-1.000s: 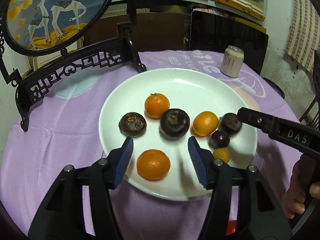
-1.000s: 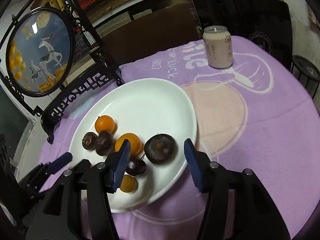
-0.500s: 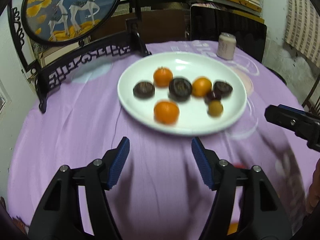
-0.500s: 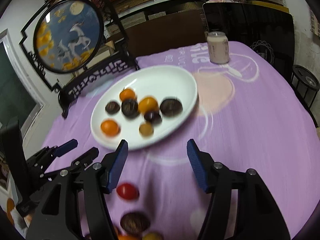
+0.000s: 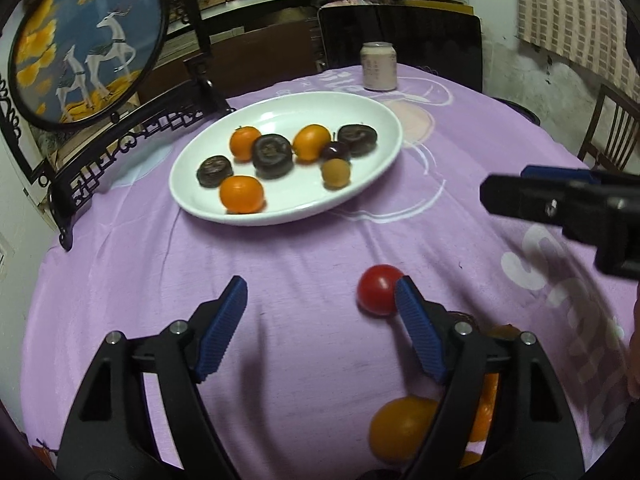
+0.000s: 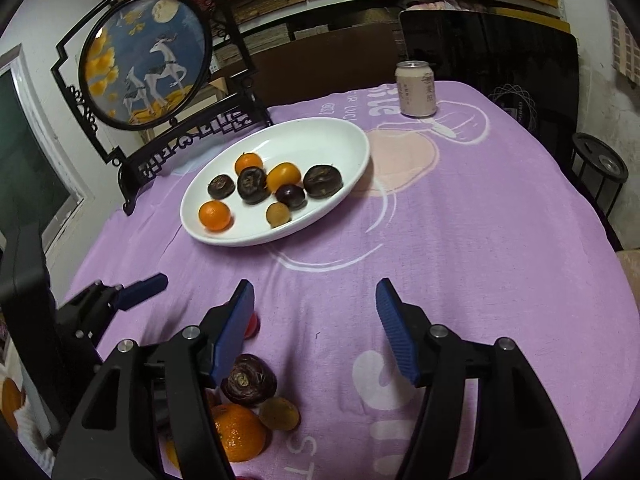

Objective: Organize fruits
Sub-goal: 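Grasp the red tomato with the left tool while the right tool grasps a dark purple fruit, then carry the tomato and dark fruit over the white plate and open both tools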

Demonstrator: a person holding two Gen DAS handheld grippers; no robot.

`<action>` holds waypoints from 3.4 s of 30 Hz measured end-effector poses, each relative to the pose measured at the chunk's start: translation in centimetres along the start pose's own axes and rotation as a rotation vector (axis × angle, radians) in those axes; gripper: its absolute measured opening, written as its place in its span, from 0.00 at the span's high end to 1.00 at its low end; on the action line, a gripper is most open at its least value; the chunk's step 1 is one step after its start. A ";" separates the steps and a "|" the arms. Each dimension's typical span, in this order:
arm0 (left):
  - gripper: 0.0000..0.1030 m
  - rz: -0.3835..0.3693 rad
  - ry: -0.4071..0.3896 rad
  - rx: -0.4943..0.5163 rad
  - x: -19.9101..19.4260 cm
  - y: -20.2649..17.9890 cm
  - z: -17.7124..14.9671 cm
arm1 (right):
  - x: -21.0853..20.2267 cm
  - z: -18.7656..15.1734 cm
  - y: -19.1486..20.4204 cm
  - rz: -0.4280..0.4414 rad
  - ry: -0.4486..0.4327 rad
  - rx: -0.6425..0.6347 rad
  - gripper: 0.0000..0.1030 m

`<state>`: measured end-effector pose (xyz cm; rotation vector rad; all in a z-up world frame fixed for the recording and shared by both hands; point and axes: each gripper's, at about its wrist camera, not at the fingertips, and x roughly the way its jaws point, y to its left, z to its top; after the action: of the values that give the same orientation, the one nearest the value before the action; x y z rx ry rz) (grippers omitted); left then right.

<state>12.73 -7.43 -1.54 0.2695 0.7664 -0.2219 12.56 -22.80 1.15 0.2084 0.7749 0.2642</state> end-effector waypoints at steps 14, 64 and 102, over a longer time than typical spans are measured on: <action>0.50 -0.126 0.029 0.024 1.2 -1.9 0.4 | -0.1 0.2 -0.2 -0.007 -0.005 0.015 0.38; 0.69 0.048 0.099 -0.152 0.6 6.5 -3.3 | 2.9 -4.5 4.2 -0.049 0.164 -0.264 0.62; 0.37 0.053 0.008 -0.299 5.6 11.4 6.6 | 8.4 6.4 2.9 0.123 0.091 0.031 0.43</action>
<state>24.32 0.62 0.88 0.0073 0.7881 -0.0547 22.39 -17.97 0.86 0.2757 0.8583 0.3803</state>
